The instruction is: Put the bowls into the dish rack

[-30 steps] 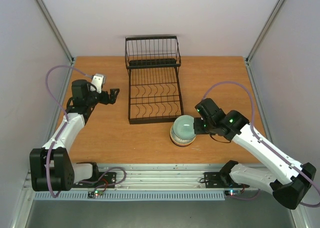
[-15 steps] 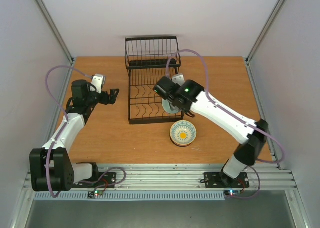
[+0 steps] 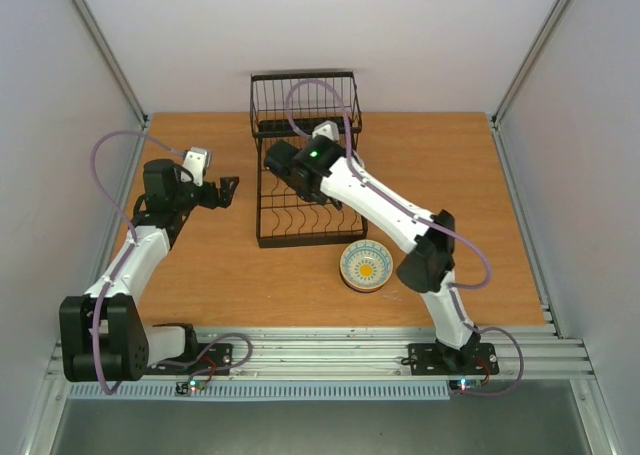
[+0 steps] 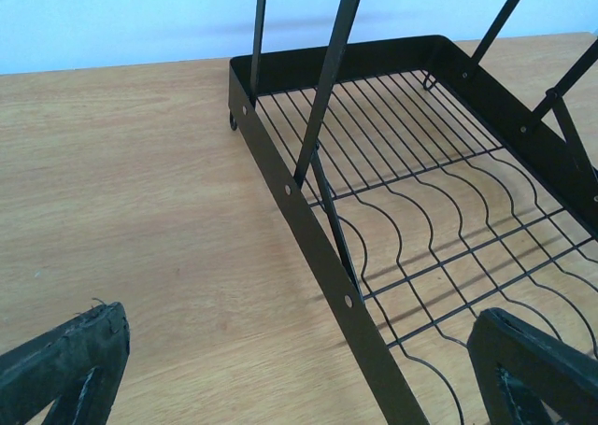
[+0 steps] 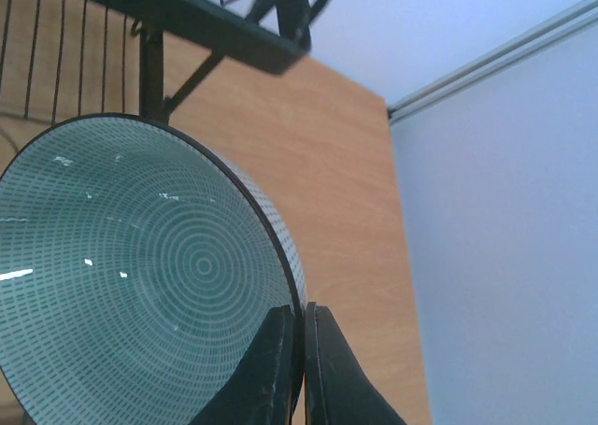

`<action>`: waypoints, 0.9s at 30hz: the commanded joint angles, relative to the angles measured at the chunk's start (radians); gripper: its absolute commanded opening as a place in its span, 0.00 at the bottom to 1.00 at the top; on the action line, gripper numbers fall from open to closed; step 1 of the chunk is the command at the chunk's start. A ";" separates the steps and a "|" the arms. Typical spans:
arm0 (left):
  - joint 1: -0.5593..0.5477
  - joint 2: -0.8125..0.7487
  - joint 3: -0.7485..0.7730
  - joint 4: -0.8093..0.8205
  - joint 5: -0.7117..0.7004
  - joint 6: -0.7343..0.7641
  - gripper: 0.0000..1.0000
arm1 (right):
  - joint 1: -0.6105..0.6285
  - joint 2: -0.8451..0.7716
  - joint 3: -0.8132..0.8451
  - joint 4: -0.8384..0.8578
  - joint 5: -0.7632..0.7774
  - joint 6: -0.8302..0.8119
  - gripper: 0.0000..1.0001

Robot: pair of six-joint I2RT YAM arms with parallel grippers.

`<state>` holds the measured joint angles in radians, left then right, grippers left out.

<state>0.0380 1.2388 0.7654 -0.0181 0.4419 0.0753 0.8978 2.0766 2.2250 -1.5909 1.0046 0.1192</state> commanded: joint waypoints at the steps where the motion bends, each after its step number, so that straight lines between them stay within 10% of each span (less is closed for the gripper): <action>1: 0.002 -0.002 -0.015 0.055 0.011 -0.008 0.99 | 0.017 0.135 0.142 -0.248 0.213 0.105 0.01; 27: 0.001 0.073 0.008 0.025 -0.012 -0.017 0.99 | -0.011 0.369 0.097 -0.250 0.266 0.150 0.01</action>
<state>0.0376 1.2659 0.7635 -0.0177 0.4419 0.0727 0.9081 2.4557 2.3363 -1.6337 1.2263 0.2054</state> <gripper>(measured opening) 0.994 0.031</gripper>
